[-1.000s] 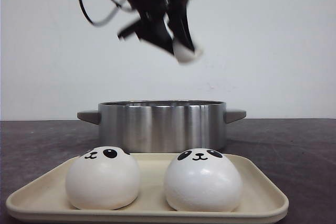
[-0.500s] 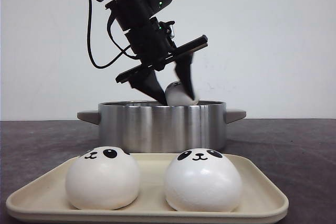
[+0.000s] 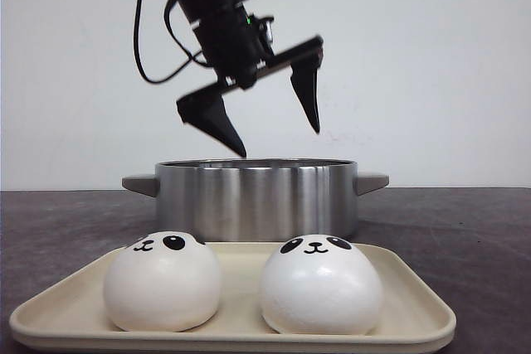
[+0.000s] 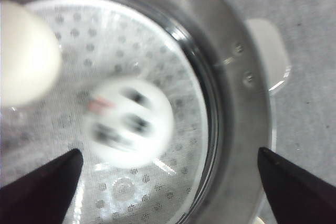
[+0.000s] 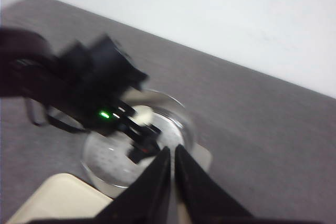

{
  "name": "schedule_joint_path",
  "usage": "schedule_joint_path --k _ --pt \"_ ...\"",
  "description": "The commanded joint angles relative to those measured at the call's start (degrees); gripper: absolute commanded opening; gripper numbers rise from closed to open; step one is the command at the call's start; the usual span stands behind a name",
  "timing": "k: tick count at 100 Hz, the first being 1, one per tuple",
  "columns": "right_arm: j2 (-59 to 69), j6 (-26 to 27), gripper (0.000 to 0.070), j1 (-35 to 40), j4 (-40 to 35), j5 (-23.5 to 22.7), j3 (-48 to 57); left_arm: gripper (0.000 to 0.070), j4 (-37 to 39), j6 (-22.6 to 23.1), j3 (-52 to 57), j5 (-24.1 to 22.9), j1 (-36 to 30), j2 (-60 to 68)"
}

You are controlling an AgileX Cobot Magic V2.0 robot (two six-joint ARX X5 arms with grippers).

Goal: Steam buns
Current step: 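Carry the bun with the left gripper into the pot and release, then lower the right gripper onto the nearer bun on the tray and grasp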

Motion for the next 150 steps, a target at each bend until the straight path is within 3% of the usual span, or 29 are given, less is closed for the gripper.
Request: schedule_joint_path --k 1,21,41,53,57,69,75,87,107,150 --pt "0.59 3.67 0.0006 0.5 -1.2 0.35 -0.15 0.0676 0.0 1.53 1.6 -0.85 -0.28 -3.82" --pt "0.59 11.43 0.0006 -0.42 -5.14 -2.47 -5.86 0.0676 -4.26 2.08 1.6 -3.52 -0.28 -16.7" --pt "1.07 19.08 0.0006 -0.39 -4.48 -13.62 -16.35 0.0673 -7.23 7.65 1.6 -3.91 -0.39 -30.4" --pt "2.6 22.93 0.0022 -0.39 -1.38 -21.49 -23.34 0.0673 -9.4 8.15 1.6 -4.44 -0.39 -37.22" --pt "3.3 23.5 0.0093 -0.39 0.44 -24.0 -25.44 0.0673 -10.49 8.41 1.6 -4.72 -0.37 -39.34" --pt "7.15 25.14 0.0435 -0.02 5.27 -30.12 -29.55 0.0673 -13.66 9.25 1.6 -5.51 -0.37 -44.98" --pt "9.66 25.42 0.0484 0.44 6.54 -30.6 -29.77 0.0673 -15.02 9.22 1.6 -5.64 -0.37 -47.41" --pt "14.6 25.4 0.0485 1.36 9.49 -30.93 -29.77 0.0673 -17.31 9.2 1.6 -5.64 -0.39 -51.43" --pt "23.93 25.38 0.0527 1.4 11.52 -36.61 -29.77 0.0673 -19.74 9.22 1.6 -6.1 -0.37 -55.32" --pt "32.2 25.97 0.0522 1.42 15.15 -34.86 -29.77 0.0673 -22.69 9.22 1.57 -6.47 -0.37 -57.35"
